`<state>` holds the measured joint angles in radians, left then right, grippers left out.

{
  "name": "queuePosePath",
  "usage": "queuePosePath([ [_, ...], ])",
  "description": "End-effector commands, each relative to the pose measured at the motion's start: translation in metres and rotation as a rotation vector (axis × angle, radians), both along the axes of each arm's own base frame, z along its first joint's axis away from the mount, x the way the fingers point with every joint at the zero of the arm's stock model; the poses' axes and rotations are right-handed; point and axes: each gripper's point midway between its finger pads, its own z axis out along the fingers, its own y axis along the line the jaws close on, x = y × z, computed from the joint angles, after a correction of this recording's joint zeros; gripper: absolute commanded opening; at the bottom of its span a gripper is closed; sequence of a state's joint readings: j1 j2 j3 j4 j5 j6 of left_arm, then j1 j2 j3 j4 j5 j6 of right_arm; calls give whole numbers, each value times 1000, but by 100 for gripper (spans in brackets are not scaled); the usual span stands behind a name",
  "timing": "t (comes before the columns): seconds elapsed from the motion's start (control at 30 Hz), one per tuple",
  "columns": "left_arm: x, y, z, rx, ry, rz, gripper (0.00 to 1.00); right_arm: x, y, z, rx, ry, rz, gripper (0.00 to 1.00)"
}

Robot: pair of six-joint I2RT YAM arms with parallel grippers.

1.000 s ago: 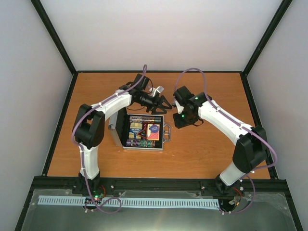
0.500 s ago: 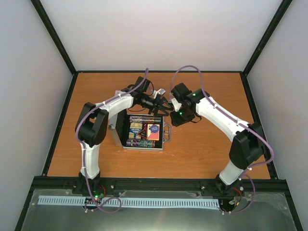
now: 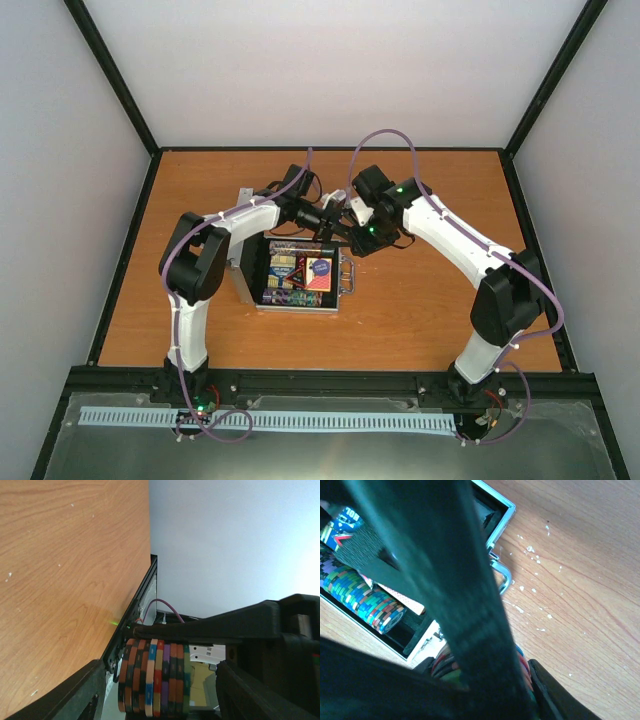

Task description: Pack up texas hold em set

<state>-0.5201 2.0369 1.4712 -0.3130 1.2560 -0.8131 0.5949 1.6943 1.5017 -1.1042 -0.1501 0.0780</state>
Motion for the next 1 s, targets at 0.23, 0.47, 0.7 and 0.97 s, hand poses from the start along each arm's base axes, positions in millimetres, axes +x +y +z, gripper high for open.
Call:
queuePosePath([
  [0.23, -17, -18, -5, -37, 43, -77, 62, 3, 12, 10, 33, -14, 38, 29],
  [0.47, -23, -18, -8, -38, 54, -87, 65, 8, 16, 14, 47, -23, 40, 29],
  [0.7, -29, -19, -2, -58, 53, -105, 53, 11, 18, 12, 46, -20, 34, 29],
  [0.97, -33, -22, 4, -85, 30, -123, 36, 15, 19, 8, 38, -17, 18, 29],
])
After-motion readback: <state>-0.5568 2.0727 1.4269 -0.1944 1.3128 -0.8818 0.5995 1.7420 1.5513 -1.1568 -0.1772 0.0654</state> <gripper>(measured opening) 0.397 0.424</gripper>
